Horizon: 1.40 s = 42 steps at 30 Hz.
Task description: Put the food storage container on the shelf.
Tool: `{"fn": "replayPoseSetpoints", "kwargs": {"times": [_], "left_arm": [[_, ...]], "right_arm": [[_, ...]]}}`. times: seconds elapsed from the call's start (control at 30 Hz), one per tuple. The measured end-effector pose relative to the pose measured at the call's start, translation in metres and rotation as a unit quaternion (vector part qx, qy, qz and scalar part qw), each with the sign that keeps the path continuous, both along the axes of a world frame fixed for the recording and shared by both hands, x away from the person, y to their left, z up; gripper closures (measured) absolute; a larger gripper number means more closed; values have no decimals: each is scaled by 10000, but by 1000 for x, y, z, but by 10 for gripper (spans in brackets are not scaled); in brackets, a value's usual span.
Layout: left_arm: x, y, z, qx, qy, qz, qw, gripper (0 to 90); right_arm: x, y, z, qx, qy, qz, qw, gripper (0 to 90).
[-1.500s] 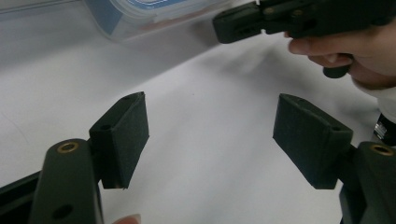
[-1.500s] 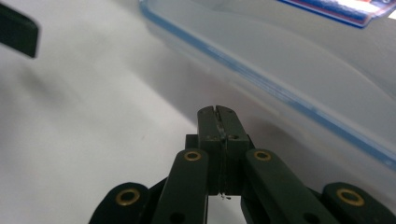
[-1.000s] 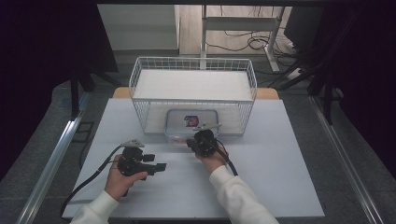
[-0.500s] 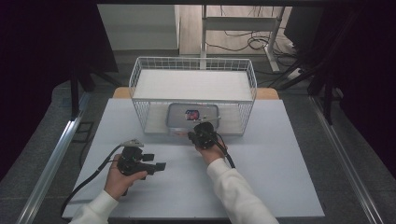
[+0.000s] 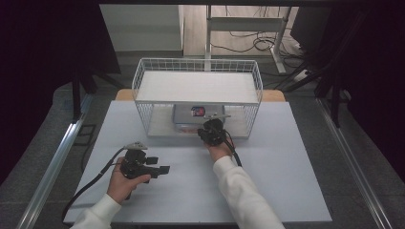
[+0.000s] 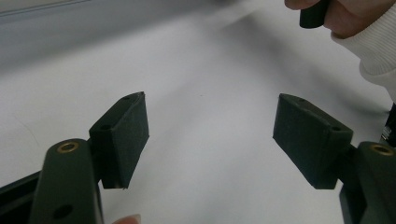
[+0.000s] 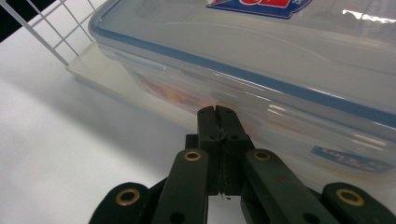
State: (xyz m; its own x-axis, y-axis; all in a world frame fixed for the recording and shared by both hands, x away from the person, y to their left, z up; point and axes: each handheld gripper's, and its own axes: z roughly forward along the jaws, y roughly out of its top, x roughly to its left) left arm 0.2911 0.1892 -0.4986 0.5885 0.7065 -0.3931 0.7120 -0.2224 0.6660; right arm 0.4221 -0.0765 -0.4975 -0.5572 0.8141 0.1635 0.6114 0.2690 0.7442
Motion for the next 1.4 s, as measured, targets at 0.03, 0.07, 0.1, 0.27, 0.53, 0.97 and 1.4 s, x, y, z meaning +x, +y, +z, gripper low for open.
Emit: {"fn": "replayPoseSetpoints", "kwargs": {"times": [0.03, 0.07, 0.1, 0.27, 0.53, 0.97, 1.4], "left_arm": [[0, 0, 0, 2, -4, -2, 10000, 265], [0, 0, 0, 3, -4, -2, 10000, 265], [-1, 0, 0, 8, -10, -2, 10000, 265], [-3, 1, 0, -9, -6, 0, 10000, 265], [-7, 6, 2, -161, -20, 91, 9998, 266], [-28, 3, 2, 159, -197, 154, 9996, 263], [-32, 4, -1, 508, -377, 182, 9978, 260]], "right_arm": [[0, 1, 0, 16, 24, 22, 10000, 892], [-1, 2, 0, 2, 16, 37, 10000, 892], [-3, 3, 0, -14, -16, 50, 10000, 892], [-13, 0, 6, 48, -64, 185, 9998, 892], [-58, -37, 21, -11, -170, 726, 9972, 888], [-140, -155, 31, 138, -429, 1134, 9925, 431], [-155, -186, 24, -13, -368, 829, 9959, 348]]}}
